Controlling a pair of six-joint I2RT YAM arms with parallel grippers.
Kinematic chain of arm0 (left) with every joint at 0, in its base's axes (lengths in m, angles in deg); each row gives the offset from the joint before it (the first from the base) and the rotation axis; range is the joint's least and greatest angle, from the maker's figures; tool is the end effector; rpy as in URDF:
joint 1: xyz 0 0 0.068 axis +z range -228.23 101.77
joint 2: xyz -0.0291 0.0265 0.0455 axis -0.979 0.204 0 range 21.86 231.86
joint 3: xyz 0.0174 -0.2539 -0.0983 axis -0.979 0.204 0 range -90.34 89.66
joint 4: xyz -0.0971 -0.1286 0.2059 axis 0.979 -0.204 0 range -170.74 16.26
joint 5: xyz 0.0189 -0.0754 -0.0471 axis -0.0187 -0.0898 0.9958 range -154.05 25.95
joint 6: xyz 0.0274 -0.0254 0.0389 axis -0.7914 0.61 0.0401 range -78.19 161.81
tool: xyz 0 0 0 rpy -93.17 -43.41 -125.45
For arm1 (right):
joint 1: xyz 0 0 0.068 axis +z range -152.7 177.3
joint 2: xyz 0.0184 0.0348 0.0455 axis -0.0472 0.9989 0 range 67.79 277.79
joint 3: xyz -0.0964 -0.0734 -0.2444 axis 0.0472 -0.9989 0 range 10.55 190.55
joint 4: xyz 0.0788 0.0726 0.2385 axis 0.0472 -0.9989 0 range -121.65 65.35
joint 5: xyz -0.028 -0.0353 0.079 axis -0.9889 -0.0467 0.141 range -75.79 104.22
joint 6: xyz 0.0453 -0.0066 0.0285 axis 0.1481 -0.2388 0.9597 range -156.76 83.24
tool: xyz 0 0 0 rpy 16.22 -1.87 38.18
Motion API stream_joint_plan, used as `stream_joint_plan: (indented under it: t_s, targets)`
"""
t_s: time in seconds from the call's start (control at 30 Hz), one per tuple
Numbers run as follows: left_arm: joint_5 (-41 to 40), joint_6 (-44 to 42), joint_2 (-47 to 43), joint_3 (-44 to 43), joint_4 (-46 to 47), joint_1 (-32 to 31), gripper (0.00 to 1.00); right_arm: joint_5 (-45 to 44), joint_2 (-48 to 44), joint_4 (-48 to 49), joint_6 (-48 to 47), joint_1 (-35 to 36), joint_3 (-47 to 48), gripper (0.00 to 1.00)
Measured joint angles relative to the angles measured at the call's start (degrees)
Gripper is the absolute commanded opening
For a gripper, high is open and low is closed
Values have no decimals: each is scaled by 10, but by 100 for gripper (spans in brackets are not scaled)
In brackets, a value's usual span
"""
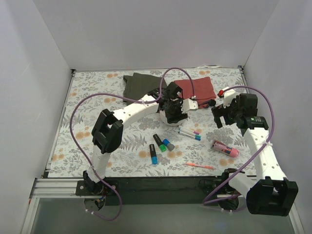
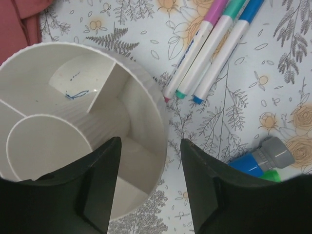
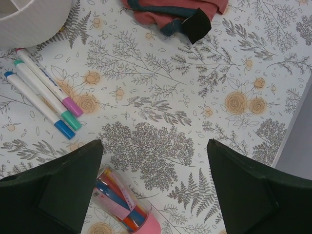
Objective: Sort the stationery into containers
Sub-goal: Place the storage box at the center of the board, then pick up the pen from the center of the board.
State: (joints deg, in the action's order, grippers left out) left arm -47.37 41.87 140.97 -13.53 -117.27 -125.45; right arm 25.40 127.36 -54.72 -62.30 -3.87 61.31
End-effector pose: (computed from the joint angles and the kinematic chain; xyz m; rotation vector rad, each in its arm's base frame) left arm 0.3019 -0.3412 0.2416 1.1762 2.4252 -0.6565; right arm 0.2226 0.0024 0.2944 -0.5734 2.1593 -0.0339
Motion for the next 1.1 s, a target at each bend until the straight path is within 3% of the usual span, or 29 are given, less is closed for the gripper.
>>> stream_joint_plan:
  t_s: [0.1,0.27,0.47,0.6,0.73,0.93,1.0,1.1]
  targets:
    - [-15,11,-18,12,10,0,66,8,-6,-7,-6,-1,0,98]
    - [-43,51,-107,21,21,0,72,21,-47,-36,-19,-3,0,98]
    - [-63,100,-350,143,71,1,78,53,-82,-86,-2,-3,0,98]
    - [-58,134,-496,272,82,1,90,66,-79,-110,24,-3,0,98]
    - [-59,206,-545,367,71,8,88,70,-71,-117,44,-3,0,98]
    - [-42,335,-515,440,43,67,75,70,-63,-120,59,-3,0,98]
    - [-13,333,-508,447,43,74,65,70,-63,-120,60,-3,0,98]
    - [35,256,-499,456,44,73,63,68,-65,-120,59,-3,0,98]
